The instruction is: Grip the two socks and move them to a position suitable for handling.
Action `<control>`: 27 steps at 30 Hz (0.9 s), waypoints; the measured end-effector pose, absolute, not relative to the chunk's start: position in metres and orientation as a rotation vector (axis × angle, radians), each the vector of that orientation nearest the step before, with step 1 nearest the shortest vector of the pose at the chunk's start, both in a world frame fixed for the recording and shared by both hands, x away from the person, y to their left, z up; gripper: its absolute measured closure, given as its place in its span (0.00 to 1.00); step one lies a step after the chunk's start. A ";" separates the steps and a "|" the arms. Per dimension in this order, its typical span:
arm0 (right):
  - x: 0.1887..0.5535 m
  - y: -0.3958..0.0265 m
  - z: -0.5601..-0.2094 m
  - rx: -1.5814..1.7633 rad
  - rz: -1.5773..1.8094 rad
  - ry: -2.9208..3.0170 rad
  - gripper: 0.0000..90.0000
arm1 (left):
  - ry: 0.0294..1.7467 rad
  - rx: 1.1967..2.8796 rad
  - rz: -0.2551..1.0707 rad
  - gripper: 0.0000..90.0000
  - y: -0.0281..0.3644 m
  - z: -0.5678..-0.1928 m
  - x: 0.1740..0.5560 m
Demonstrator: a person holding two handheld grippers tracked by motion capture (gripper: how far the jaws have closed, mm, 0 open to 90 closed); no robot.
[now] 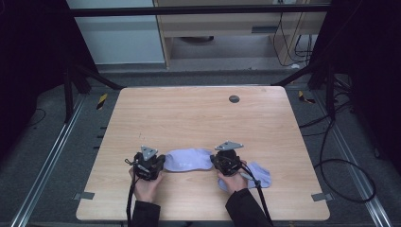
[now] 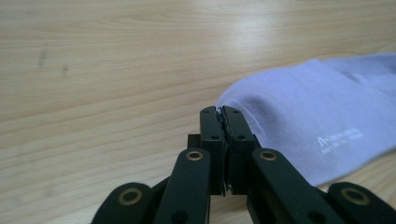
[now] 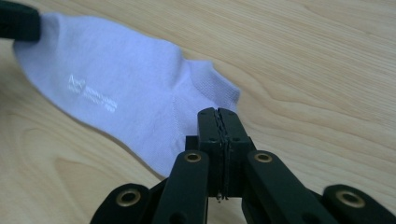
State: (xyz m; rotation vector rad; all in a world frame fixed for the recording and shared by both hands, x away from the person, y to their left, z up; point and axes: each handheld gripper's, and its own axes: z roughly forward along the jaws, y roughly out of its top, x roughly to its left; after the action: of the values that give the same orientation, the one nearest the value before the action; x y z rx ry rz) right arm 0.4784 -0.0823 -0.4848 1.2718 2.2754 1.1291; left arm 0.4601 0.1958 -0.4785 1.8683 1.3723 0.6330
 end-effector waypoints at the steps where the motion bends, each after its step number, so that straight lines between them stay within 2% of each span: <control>1: 0.476 -0.080 -0.484 1.268 1.136 2.282 1.00 | 1.381 1.873 0.647 0.97 0.199 -0.478 0.461; 12: 0.466 -0.058 -0.495 1.234 1.105 2.372 0.96 | 1.450 1.936 0.641 0.95 0.210 -0.490 0.466; 15: 0.466 -0.060 -0.496 1.233 1.099 2.368 0.90 | 1.463 1.924 0.638 0.88 0.213 -0.491 0.466; 21: 0.466 -0.075 -0.484 1.259 1.142 2.313 0.87 | 1.424 1.860 0.635 0.79 0.213 -0.480 0.458; 27: 0.466 -0.093 -0.465 1.255 1.190 2.253 0.79 | 1.347 1.819 0.585 0.70 0.203 -0.472 0.451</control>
State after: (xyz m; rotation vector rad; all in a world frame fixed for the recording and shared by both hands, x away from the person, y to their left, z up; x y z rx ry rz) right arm 0.4660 -0.0934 -0.4648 1.2550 2.2526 1.1898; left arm 0.4507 0.2025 -0.4719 1.8187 1.3468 0.5854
